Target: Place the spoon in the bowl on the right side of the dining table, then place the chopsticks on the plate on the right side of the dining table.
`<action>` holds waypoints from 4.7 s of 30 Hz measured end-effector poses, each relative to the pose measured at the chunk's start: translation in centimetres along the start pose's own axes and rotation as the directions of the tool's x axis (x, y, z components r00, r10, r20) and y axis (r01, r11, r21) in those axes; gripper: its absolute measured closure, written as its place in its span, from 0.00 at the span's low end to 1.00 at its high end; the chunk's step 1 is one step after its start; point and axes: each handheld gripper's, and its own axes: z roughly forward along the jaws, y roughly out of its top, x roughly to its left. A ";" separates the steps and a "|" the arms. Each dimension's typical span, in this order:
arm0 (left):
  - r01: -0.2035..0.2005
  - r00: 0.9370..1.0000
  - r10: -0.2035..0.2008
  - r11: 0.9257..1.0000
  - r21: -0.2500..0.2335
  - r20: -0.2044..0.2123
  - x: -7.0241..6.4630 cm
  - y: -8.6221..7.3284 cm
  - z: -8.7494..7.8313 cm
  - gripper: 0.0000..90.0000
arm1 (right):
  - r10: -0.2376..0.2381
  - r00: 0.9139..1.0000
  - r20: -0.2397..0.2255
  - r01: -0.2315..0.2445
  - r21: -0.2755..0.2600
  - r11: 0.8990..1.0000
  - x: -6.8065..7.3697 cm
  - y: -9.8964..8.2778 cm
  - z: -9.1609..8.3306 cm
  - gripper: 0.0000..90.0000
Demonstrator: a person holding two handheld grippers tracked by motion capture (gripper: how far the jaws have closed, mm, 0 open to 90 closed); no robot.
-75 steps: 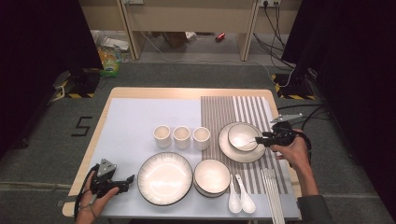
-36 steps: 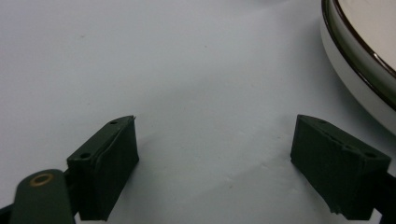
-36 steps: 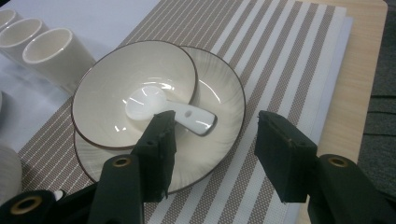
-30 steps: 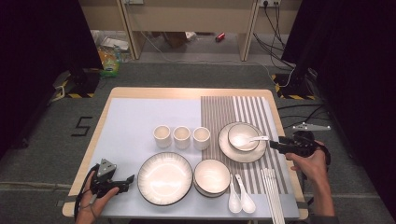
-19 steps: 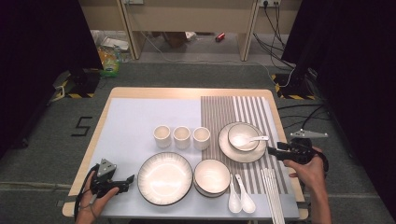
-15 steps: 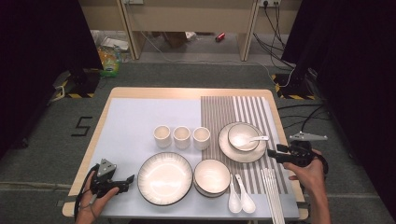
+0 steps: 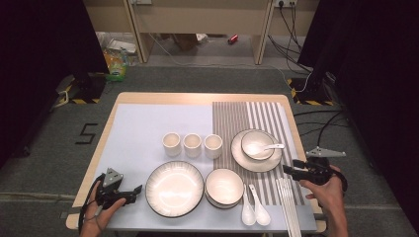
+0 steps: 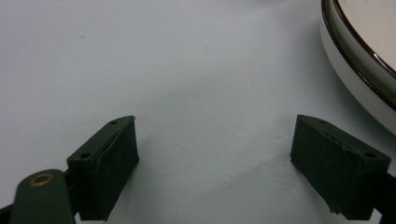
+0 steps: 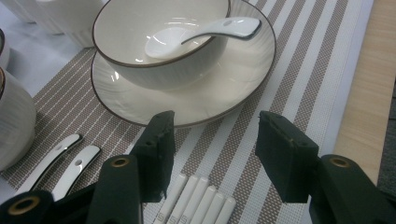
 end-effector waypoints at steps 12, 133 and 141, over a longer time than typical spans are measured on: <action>0.000 1.000 0.000 1.000 0.000 0.000 0.0 0.0 0.0 0.15 | -0.018 1.000 0.010 0.018 0.005 1.000 0.8 -1.4 -0.1 0.52; 0.001 1.000 -0.001 1.000 0.002 0.001 0.0 0.0 0.0 0.15 | 0.014 0.993 0.114 -0.024 0.082 0.996 2.3 -9.4 -4.7 0.41; 0.001 1.000 -0.001 1.000 0.001 0.001 0.0 0.0 0.0 0.15 | 0.010 0.994 0.113 -0.019 0.076 0.997 2.3 -9.2 -4.8 0.42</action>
